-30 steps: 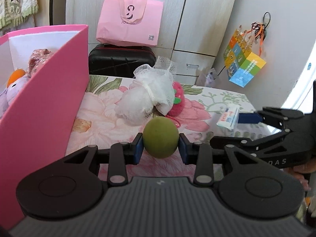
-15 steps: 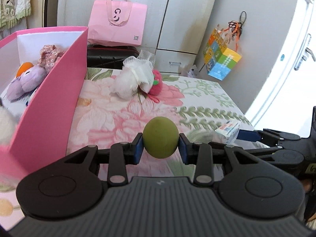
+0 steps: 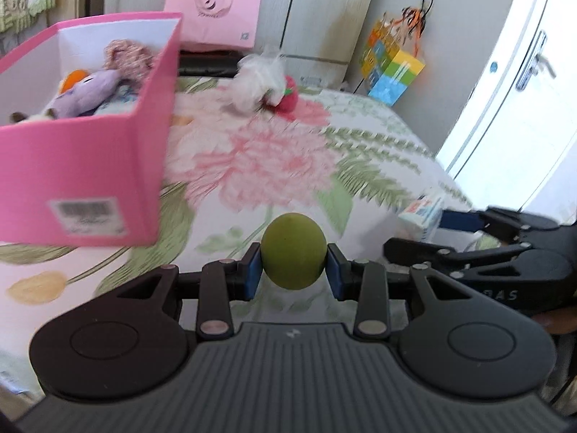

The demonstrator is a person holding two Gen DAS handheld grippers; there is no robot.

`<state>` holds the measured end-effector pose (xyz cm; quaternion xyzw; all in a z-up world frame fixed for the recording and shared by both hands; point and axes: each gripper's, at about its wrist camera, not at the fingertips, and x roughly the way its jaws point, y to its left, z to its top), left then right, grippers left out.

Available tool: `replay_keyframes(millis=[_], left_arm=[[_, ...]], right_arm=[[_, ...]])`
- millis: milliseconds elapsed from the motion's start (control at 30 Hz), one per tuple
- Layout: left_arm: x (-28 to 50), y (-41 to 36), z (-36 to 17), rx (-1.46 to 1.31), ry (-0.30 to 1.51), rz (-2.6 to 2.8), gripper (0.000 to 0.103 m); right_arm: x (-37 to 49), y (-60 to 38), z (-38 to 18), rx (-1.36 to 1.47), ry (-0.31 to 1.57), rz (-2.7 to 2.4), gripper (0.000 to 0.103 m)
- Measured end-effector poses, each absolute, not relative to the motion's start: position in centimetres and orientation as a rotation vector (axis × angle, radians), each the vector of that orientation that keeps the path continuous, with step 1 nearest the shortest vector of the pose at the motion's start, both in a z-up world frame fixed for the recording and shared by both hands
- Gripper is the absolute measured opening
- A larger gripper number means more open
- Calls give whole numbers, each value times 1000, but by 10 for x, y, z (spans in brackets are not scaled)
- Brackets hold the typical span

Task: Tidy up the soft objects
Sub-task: 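Carry the green sponge and the soap bar with both grippers over the pink box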

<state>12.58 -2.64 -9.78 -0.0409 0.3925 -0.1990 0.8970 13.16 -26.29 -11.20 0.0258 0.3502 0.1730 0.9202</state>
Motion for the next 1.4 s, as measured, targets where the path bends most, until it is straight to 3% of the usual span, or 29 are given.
replay_keyframes(millis=[433,900,1400], left_arm=[[105,38,-59,-85,932,-510,36],[132,113,16,-89,755,-439,36],[235,142,-8,-204,741,-315,36]], right_arm=[[106,-212,-57,-37,781,559,83],[136,-146,12,-149,617,693,83],[256,-79,-1,-269,612,885,83]])
